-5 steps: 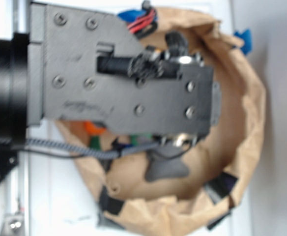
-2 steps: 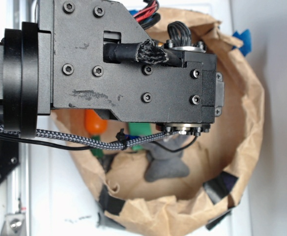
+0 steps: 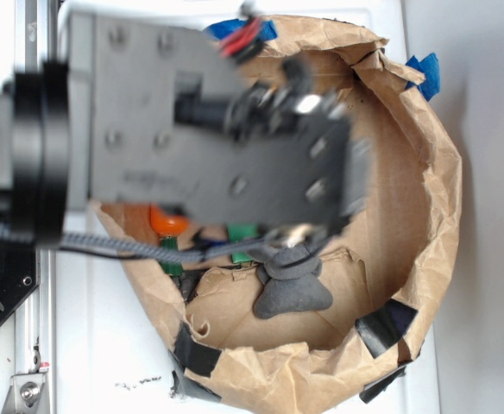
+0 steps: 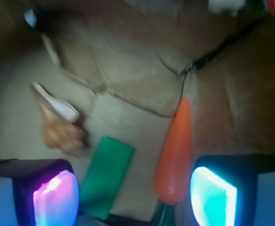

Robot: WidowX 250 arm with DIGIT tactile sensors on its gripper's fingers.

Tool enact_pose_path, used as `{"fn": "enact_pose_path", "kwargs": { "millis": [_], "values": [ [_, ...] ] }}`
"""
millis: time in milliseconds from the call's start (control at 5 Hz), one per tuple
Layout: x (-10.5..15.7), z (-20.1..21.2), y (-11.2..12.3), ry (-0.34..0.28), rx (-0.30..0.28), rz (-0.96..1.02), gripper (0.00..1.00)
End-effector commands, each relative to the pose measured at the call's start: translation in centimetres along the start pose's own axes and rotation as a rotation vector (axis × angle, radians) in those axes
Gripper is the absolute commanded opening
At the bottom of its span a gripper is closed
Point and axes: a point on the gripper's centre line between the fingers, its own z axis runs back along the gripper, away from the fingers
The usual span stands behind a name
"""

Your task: Grab the carrot.

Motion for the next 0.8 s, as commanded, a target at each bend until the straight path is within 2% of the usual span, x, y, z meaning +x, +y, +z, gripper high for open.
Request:
{"fn": "enact_pose_path", "kwargs": {
  "millis": [0,400,600],
  "values": [
    [-1.1,-0.7,1.7,-0.064,-0.147,-0.206,1.0],
    [-0.3,0.0,3.2,-0.013,-0.109,-0.3,1.0],
    [-0.4,-1.4,3.3,-0.042,-0.07,-0.328,1.0]
  ]
}}
